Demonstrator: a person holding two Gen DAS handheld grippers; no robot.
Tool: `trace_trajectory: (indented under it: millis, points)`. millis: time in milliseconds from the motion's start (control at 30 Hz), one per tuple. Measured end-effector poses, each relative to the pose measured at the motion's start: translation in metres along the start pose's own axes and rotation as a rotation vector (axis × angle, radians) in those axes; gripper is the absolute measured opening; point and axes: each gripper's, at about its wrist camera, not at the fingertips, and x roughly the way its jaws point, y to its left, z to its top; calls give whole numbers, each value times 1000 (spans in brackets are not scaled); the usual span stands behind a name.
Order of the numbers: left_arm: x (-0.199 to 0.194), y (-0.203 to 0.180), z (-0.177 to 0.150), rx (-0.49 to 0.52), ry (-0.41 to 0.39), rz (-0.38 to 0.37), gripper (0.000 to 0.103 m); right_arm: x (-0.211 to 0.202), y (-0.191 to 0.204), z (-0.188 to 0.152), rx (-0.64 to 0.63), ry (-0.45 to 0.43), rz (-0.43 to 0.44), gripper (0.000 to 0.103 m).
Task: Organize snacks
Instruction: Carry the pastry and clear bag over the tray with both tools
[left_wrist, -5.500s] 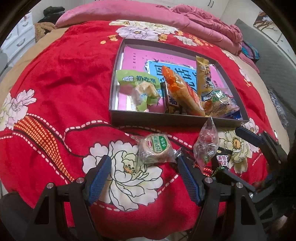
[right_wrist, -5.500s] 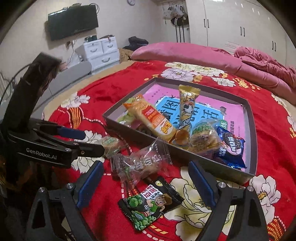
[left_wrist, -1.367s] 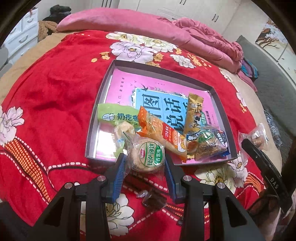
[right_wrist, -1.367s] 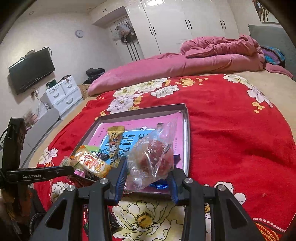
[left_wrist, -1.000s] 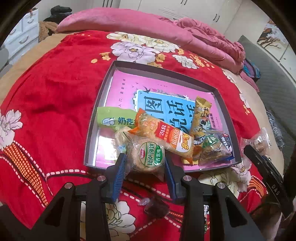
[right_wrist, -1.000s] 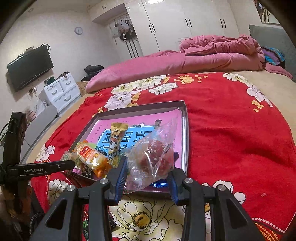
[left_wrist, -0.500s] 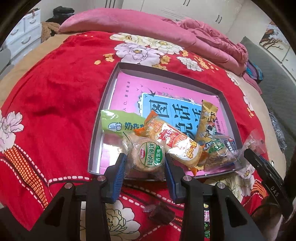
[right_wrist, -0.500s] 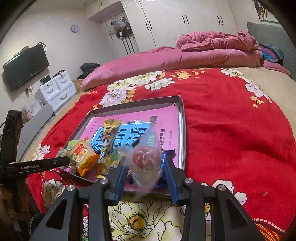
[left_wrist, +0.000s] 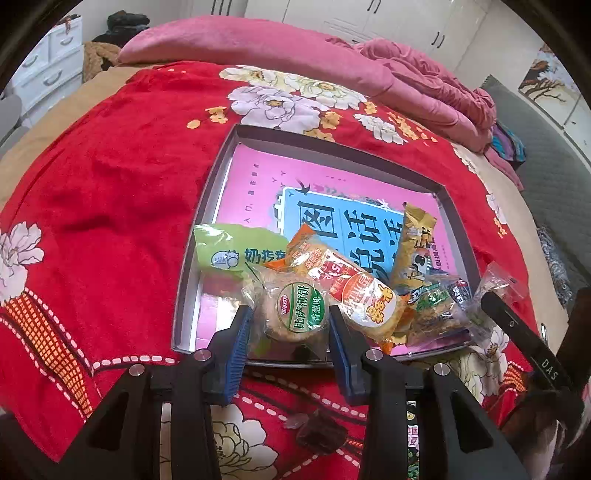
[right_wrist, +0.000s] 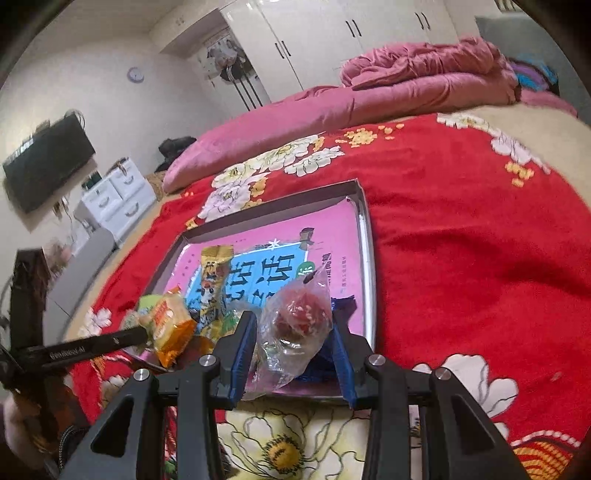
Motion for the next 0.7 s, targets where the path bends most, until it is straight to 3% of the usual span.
trace_trajectory:
  millis: [167, 300, 700]
  points:
    - [-1, 0, 1, -3, -5, 0, 42, 9, -2, 1, 59, 5, 87, 40]
    - [0, -1, 2, -2, -11, 8, 42, 18, 0, -2, 68, 13, 98, 41]
    - [0, -1, 1, -4, -14, 10, 42, 17, 6, -3, 10, 20, -5, 44]
